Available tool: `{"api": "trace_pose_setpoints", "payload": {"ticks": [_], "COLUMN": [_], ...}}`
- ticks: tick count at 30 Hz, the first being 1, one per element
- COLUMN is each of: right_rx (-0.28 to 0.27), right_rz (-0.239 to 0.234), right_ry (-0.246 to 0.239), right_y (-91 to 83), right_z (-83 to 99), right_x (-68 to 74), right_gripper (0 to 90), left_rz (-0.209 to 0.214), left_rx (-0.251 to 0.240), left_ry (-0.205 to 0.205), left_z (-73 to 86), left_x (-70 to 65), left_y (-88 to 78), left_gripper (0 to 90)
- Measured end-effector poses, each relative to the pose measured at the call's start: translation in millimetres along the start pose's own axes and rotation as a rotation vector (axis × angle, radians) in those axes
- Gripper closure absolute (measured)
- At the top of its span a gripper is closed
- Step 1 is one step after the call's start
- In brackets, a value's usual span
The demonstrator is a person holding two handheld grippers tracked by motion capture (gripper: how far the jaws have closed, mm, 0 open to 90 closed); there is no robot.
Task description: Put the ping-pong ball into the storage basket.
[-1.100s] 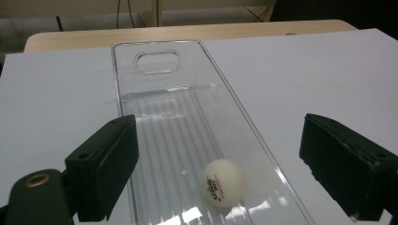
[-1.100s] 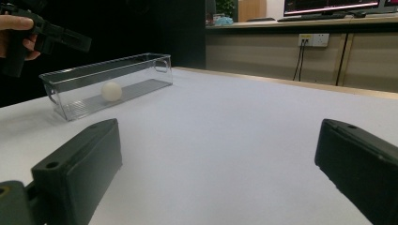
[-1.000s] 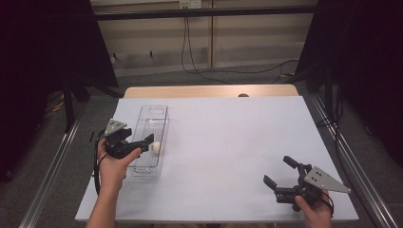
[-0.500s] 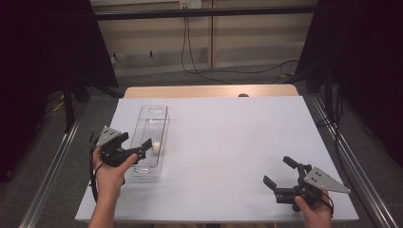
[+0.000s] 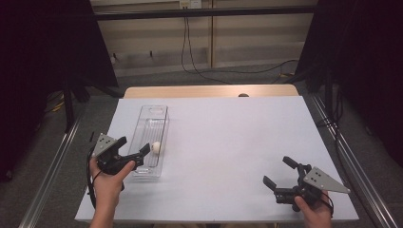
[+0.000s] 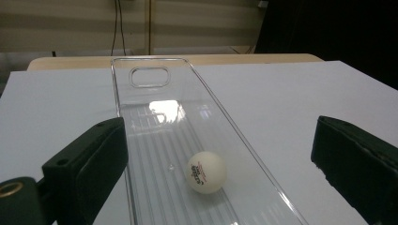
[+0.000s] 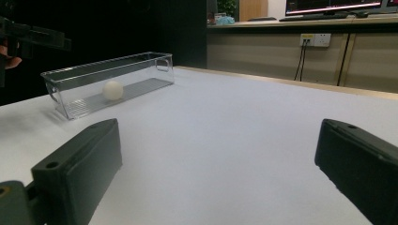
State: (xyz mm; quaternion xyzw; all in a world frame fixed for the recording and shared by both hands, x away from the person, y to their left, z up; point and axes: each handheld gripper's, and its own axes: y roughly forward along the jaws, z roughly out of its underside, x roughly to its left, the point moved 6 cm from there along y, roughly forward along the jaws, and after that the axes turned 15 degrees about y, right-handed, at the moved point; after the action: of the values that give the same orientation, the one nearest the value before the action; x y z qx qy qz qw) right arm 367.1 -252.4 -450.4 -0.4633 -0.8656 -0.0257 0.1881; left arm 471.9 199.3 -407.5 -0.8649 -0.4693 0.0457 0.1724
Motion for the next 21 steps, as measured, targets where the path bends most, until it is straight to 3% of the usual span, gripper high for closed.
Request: {"api": "trace_pose_setpoints", "payload": {"ticks": [14, 21], "right_rx": [0.007, 0.006], "right_rz": [-0.004, -0.004], "right_ry": [-0.003, -0.005], "right_y": [0.2, 0.1], "right_z": [0.5, 0.2], "right_x": [0.2, 0.2], "right_gripper": [0.5, 0.5], "left_rz": [-0.02, -0.011], "left_rx": [-0.018, -0.019], "left_ry": [0.008, 0.006], "left_z": [13.0, 21.6], "left_x": [-4.1, -7.2], "left_y": [-11.4, -14.5], "left_gripper": [4.3, 4.3]}}
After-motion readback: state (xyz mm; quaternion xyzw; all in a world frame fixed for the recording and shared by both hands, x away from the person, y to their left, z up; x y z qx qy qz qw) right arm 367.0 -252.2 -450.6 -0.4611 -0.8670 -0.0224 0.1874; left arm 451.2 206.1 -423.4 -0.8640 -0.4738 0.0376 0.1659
